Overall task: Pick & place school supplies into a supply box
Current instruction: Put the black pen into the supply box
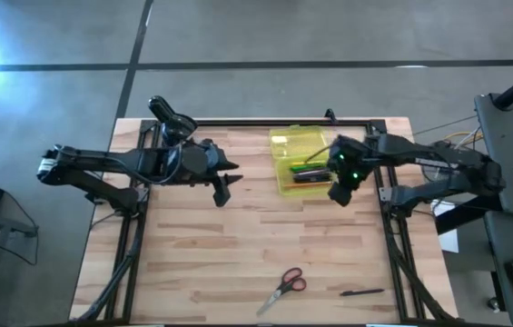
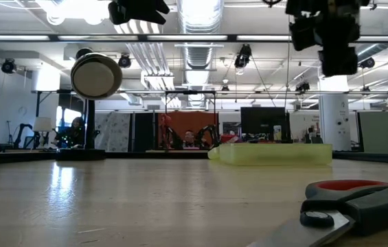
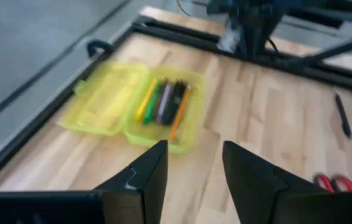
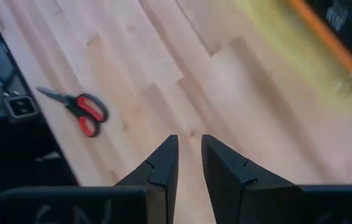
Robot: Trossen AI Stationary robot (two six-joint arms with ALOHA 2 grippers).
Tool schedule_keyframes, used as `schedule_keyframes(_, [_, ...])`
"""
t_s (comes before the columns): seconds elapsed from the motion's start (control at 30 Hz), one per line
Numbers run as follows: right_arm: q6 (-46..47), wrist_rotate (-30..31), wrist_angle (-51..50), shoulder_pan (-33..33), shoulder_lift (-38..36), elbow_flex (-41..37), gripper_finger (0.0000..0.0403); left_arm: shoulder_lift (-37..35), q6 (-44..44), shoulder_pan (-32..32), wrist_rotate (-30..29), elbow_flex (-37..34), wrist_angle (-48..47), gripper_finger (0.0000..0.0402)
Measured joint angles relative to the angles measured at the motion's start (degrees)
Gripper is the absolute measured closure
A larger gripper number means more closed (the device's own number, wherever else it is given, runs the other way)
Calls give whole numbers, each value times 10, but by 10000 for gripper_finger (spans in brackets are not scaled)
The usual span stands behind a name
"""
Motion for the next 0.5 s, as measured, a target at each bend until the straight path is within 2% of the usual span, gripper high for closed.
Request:
schedule_keyframes(0.27, [213,2,48,124,-81,-75,343,22,22,0,47,0,-19,264])
schedule_keyframes(0.5, [333,46,164,252,-88,-111,345,28,48,-4,121,0,-49,280])
